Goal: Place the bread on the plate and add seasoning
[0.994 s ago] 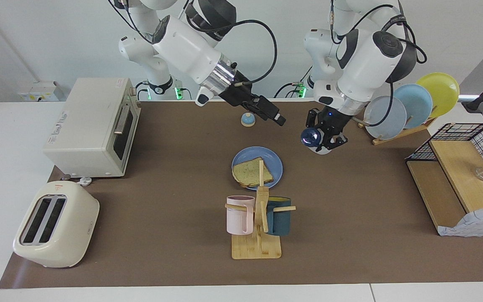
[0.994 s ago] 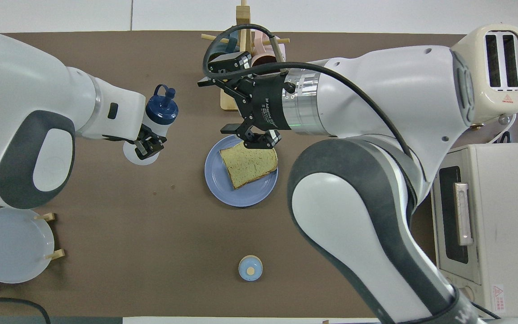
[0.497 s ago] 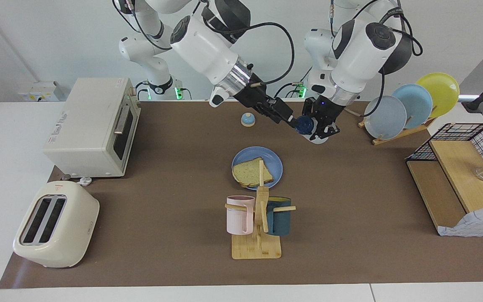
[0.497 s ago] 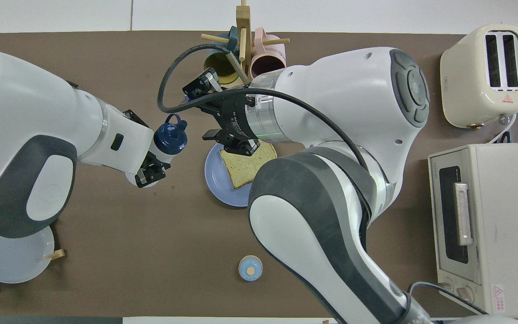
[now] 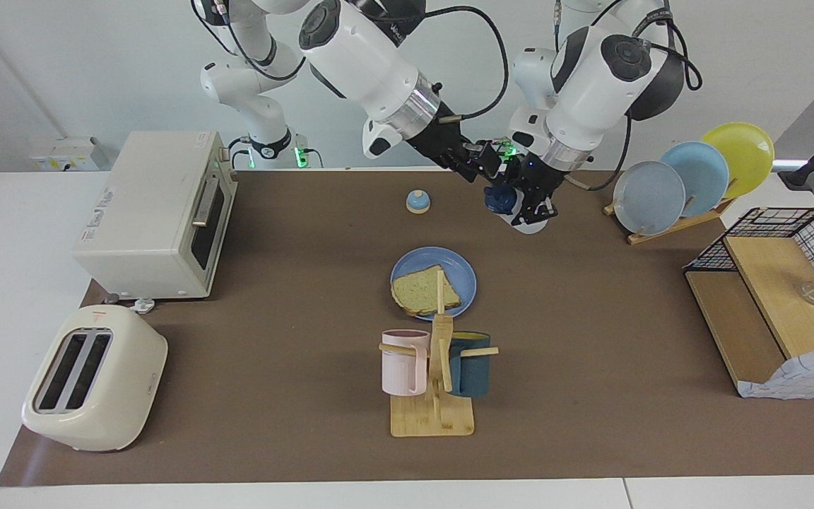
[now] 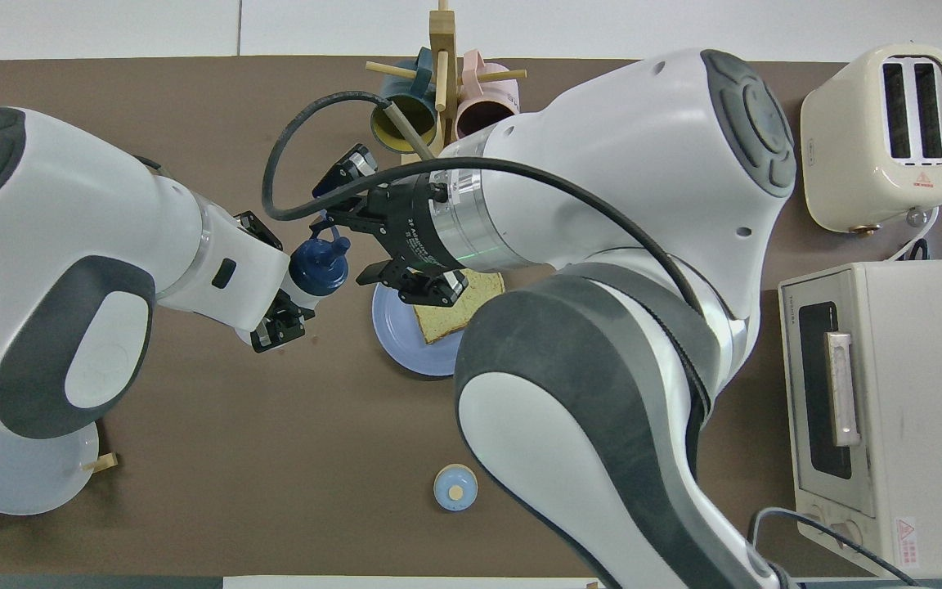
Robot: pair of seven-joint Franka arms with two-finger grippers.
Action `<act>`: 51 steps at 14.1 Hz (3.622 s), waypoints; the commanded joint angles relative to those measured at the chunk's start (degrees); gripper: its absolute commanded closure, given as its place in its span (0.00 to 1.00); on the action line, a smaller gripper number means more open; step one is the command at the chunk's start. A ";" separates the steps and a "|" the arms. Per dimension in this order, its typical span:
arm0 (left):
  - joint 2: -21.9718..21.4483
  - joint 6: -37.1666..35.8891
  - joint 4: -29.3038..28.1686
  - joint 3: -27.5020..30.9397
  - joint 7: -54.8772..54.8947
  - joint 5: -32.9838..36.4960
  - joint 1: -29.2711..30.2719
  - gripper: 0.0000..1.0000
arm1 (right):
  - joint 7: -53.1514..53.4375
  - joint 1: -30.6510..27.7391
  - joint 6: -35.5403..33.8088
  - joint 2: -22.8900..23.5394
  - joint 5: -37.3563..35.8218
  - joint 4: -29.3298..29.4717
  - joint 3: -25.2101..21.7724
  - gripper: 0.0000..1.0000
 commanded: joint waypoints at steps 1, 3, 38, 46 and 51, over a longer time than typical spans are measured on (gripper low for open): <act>-2.17 -0.30 -2.08 0.55 1.87 -0.78 -0.16 1.00 | 0.93 0.08 -0.85 1.44 -3.79 2.09 0.35 0.41; -2.17 -0.30 -2.42 0.55 1.79 -0.86 -0.25 1.00 | 0.84 0.34 1.16 1.44 -3.97 1.74 0.35 0.42; -2.78 -0.21 -3.13 0.55 2.23 -2.09 0.02 1.00 | 3.30 -2.47 10.48 -0.58 6.57 -0.20 -0.36 0.93; -2.87 -0.21 -3.39 0.55 2.67 -2.09 0.19 1.00 | 3.30 -2.38 11.53 -1.10 6.49 -1.16 -0.36 0.68; -2.69 -0.12 -3.13 0.64 2.67 -1.92 0.02 1.00 | -6.16 -2.99 9.27 -4.08 0.89 -7.12 -0.53 0.07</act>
